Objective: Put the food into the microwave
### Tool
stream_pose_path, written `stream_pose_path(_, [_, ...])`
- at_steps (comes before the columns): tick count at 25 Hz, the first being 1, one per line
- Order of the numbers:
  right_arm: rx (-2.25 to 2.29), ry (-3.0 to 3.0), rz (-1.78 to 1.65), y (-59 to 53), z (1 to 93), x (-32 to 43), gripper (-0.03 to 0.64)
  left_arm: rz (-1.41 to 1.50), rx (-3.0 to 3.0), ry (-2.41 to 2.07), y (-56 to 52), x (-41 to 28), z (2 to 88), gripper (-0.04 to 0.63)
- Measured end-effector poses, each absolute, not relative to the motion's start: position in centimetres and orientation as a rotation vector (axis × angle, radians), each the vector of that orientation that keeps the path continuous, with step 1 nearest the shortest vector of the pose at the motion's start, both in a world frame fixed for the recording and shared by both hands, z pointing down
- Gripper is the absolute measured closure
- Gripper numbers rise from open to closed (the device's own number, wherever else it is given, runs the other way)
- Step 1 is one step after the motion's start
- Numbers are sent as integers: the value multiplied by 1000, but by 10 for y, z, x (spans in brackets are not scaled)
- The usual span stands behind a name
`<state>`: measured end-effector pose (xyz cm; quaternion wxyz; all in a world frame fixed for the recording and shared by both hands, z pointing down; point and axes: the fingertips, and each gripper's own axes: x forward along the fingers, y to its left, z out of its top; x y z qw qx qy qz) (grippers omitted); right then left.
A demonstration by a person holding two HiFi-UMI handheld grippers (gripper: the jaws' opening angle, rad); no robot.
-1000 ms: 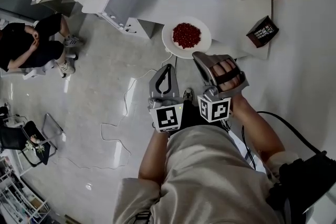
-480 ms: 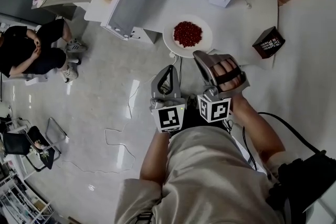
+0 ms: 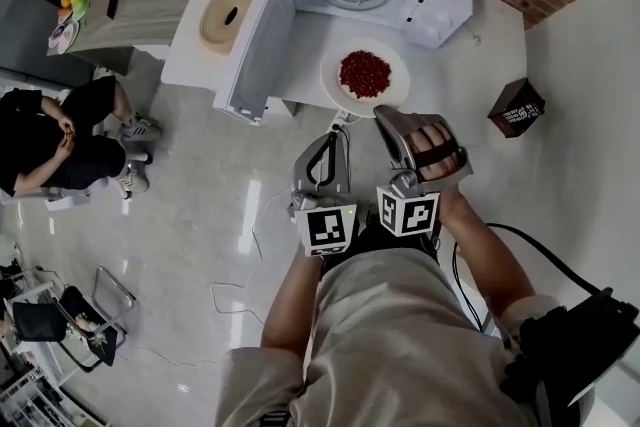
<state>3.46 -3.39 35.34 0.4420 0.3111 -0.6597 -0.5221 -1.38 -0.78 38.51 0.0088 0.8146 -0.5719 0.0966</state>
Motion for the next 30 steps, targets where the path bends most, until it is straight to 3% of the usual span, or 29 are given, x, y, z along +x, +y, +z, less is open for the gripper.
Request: stream_pose_path(30, [827, -1592, -1158, -209, 445, 43, 598, 356, 2545, -1631, -150, -4, 459, 589])
